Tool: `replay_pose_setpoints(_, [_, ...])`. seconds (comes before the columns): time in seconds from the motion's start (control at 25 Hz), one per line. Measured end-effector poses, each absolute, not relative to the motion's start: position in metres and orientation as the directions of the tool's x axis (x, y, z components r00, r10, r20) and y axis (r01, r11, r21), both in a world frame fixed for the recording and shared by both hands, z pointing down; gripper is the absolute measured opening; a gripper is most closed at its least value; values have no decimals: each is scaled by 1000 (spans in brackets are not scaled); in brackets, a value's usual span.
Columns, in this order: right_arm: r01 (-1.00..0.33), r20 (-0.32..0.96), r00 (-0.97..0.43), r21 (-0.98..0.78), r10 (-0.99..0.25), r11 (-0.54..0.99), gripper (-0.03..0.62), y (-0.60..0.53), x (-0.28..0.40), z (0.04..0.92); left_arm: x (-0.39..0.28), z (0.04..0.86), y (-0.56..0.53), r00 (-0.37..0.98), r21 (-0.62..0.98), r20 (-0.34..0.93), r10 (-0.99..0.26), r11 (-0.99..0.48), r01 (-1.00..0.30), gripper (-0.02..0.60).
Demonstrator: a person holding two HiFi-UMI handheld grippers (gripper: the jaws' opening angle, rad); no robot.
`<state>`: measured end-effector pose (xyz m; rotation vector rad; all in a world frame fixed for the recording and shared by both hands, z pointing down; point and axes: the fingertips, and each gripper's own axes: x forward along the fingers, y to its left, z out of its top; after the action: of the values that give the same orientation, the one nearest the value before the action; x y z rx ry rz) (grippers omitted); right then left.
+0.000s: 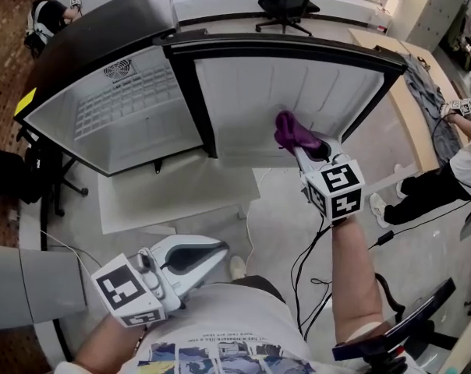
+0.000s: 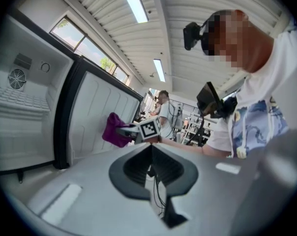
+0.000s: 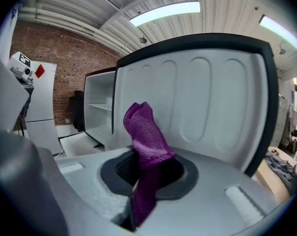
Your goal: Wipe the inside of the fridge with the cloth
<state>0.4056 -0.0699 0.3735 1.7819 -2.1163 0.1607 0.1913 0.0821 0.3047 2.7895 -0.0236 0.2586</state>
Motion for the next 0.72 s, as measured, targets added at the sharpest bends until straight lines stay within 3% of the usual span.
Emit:
replay_pose_setpoints(0.32, [-916, 394, -284, 156, -874, 368, 52, -112, 323, 403, 153, 307, 72, 976, 332, 195, -96, -930, -158, 8])
replay_pose_setpoints(0.72, [-903, 454, -247, 212, -856, 373, 52, -146, 302, 452, 122, 309, 65, 959, 332, 216, -186, -909, -251, 8])
